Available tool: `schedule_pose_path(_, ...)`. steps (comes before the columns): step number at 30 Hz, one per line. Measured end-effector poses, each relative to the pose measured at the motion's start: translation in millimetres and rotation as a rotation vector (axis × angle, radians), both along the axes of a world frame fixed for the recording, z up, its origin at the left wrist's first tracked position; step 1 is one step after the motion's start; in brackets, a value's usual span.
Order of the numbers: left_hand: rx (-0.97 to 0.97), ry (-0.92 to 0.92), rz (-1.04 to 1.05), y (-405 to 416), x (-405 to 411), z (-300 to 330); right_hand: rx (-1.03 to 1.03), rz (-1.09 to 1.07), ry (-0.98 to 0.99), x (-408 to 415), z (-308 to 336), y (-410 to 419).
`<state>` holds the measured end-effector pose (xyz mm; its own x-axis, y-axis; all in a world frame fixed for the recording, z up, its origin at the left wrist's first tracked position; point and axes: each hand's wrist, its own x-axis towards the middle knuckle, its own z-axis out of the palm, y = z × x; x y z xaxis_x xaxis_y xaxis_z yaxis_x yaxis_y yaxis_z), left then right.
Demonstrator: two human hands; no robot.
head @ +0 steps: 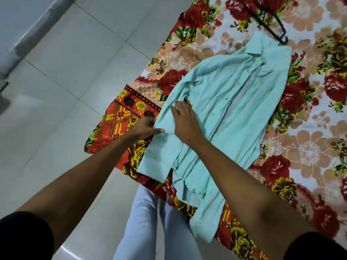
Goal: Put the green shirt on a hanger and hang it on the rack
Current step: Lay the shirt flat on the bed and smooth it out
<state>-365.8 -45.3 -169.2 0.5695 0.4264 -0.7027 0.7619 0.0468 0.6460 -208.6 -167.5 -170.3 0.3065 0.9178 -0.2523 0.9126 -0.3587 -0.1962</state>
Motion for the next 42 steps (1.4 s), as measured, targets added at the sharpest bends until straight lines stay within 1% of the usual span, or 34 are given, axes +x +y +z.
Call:
schedule_pose_path(2,0.137,-0.009,0.038,-2,-10,0,0.139,-0.081,0.038,-28,7,-11)
schedule_pose_path(3,0.19,-0.03,0.079,-4,-13,5,0.202,-0.134,0.09,-42,12,-16)
schedule_pose_path(4,0.231,-0.056,0.091,-6,-15,11,0.25,-0.233,0.227,-54,18,-17)
schedule_pose_path(5,0.237,-0.101,0.059,-8,-16,18,0.253,-0.384,0.446,-62,23,-14)
schedule_pose_path(7,0.17,-0.184,-0.115,-11,-21,29,0.159,-0.783,0.974,-71,40,-1)
schedule_pose_path(8,0.125,-0.212,-0.222,-12,-24,32,0.119,-0.957,1.164,-72,45,6)
schedule_pose_path(9,0.078,-0.234,-0.309,-14,-27,35,0.103,-1.072,1.255,-71,47,12)
schedule_pose_path(10,0.034,-0.262,-0.346,-15,-30,36,0.104,-1.117,1.263,-69,49,16)
schedule_pose_path(11,-0.022,-0.281,-0.326,-15,-33,38,0.111,-1.12,1.225,-66,48,18)
schedule_pose_path(13,-0.127,-0.323,-0.127,-13,-38,41,0.096,-1.112,1.152,-59,48,21)
schedule_pose_path(14,-0.14,-0.355,0.004,-11,-41,40,0.084,-1.133,1.176,-57,48,23)
schedule_pose_path(15,-0.115,-0.392,0.122,-9,-43,41,0.077,-1.173,1.25,-55,50,24)
schedule_pose_path(17,-0.026,-0.446,0.303,-5,-44,39,0.117,-1.225,1.489,-52,58,26)
schedule_pose_path(18,-0.008,-0.442,0.363,-2,-43,35,0.147,-1.231,1.595,-50,60,28)
schedule_pose_path(19,-0.059,-0.399,0.391,1,-41,33,0.184,-1.237,1.68,-48,62,28)
schedule_pose_path(20,-0.194,-0.355,0.392,4,-38,30,0.224,-1.252,1.754,-45,64,28)
schedule_pose_path(22,-0.59,-0.289,0.329,9,-35,29,0.301,-1.267,1.855,-41,66,27)
schedule_pose_path(23,-0.723,-0.278,0.304,9,-35,31,0.332,-1.289,1.876,-38,64,26)
schedule_pose_path(24,-0.797,-0.293,0.294,9,-34,32,0.357,-1.307,1.88,-37,63,26)
schedule_pose_path(25,-0.793,-0.313,0.287,10,-33,37,0.378,-1.327,1.863,-35,61,26)
schedule_pose_path(27,-0.687,-0.365,0.298,15,-32,38,0.416,-1.357,1.822,-32,61,27)
schedule_pose_path(29,-0.503,-0.388,0.269,22,-32,37,0.439,-1.398,1.736,-34,61,26)
schedule_pose_path(31,-0.366,-0.39,0.301,23,-35,36,0.364,-1.354,1.508,-41,60,23)
schedule_pose_path(33,-0.309,-0.37,0.313,16,-37,40,0.236,-1.245,1.284,-53,58,19)
schedule_pose_path(35,-0.299,-0.34,0.254,7,-37,43,0.152,-1.174,1.215,-63,54,18)
schedule_pose_path(37,-0.301,-0.306,0.276,4,-40,39,0.123,-1.149,1.205,-69,54,19)
schedule_pose_path(39,-0.254,-0.301,0.371,7,-43,32,0.127,-1.132,1.25,-70,57,22)
schedule_pose_path(40,-0.249,-0.312,0.411,9,-43,29,0.155,-1.142,1.325,-70,60,22)
schedule_pose_path(42,-0.352,-0.332,0.436,17,-42,25,0.224,-1.189,1.519,-70,66,23)
